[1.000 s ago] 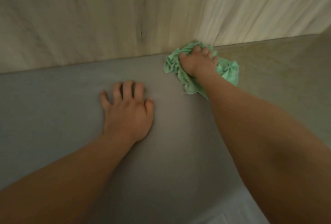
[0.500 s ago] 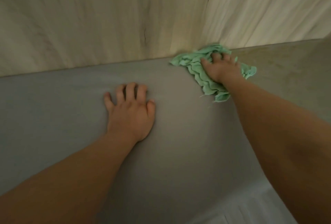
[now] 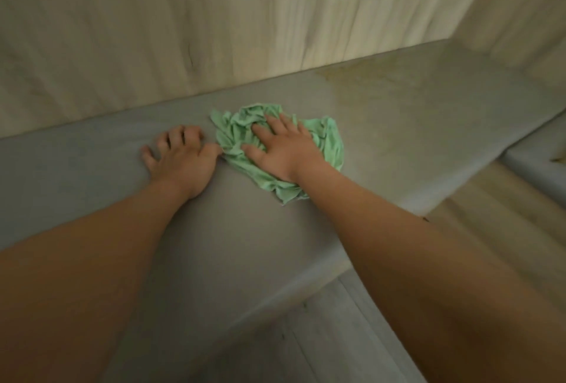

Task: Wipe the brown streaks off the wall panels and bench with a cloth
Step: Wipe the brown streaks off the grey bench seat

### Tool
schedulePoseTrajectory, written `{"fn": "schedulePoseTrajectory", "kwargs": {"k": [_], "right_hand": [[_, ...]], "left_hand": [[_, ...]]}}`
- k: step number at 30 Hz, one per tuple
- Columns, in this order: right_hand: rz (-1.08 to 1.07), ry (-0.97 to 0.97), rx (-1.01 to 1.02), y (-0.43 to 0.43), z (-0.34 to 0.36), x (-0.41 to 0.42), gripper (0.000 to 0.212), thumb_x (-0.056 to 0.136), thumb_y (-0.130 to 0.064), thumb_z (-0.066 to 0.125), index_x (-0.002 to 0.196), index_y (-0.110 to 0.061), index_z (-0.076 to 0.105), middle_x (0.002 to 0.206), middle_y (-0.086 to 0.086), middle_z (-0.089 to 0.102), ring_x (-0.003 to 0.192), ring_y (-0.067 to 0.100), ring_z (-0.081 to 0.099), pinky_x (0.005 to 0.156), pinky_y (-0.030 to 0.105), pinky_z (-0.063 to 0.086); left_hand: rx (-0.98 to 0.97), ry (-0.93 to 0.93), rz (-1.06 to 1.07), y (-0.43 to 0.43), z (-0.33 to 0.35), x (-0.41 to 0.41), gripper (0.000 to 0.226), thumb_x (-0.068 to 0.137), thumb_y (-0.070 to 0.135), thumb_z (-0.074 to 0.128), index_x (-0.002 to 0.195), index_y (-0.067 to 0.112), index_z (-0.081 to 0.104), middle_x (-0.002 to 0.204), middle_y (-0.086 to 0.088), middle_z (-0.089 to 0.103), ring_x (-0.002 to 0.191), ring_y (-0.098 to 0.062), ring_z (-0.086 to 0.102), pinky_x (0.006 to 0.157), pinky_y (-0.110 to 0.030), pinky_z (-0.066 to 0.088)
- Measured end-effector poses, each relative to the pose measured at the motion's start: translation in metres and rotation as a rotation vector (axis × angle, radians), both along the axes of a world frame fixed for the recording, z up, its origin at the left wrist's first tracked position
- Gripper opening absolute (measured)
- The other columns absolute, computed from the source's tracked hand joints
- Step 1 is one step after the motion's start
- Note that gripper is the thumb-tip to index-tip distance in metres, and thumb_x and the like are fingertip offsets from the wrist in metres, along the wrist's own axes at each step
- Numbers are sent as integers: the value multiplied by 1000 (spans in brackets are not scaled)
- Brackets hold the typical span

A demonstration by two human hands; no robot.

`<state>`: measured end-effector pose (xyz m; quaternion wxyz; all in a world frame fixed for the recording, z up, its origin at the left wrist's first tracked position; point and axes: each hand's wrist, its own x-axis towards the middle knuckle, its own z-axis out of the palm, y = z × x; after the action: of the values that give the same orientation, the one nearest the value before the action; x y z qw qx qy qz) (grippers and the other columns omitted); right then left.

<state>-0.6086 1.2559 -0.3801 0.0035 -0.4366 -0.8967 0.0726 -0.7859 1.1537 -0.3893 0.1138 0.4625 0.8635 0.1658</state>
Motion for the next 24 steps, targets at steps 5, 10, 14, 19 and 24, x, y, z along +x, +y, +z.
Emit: {"fn": "schedulePoseTrajectory", "kwargs": {"k": [5, 10, 14, 19, 24], "right_hand": [[8, 30, 8, -72, -4, 27, 73, 98, -75, 23, 161, -37, 26, 174, -1, 8, 160, 23, 1, 127, 49, -2], [-27, 31, 9, -120, 1, 42, 71, 101, -72, 25, 162, -35, 26, 174, 1, 7, 160, 21, 0, 127, 47, -3], [89, 48, 50, -155, -7, 78, 69, 101, -71, 27, 158, -34, 33, 173, 1, 12, 160, 21, 5, 127, 45, 0], [97, 99, 181, -124, -23, 138, 72, 99, -73, 26, 153, -29, 45, 170, -2, 26, 157, 25, 20, 125, 53, 20], [106, 102, 167, -78, -30, 157, 80, 96, -79, 18, 154, -29, 43, 169, -1, 27, 156, 28, 23, 123, 54, 21]], "left_hand": [[-110, -24, -39, -16, 28, 5, 51, 102, 58, 26, 139, 26, 41, 155, -12, 37, 146, -31, 34, 118, -59, 19], [2, 12, -251, -31, 45, 40, 47, 104, 50, 30, 141, 23, 40, 152, -13, 38, 141, -33, 34, 115, -56, 26], [90, 20, -421, -33, 45, 74, 37, 104, 45, 34, 132, 23, 44, 144, -10, 43, 135, -31, 35, 108, -51, 29], [224, 52, -436, -18, 45, 96, 31, 103, 41, 39, 122, 18, 48, 134, -13, 47, 128, -32, 39, 104, -51, 33], [209, 29, -462, -1, 28, 119, 21, 99, 35, 45, 115, 21, 46, 130, -7, 49, 124, -30, 41, 101, -48, 35]]}}
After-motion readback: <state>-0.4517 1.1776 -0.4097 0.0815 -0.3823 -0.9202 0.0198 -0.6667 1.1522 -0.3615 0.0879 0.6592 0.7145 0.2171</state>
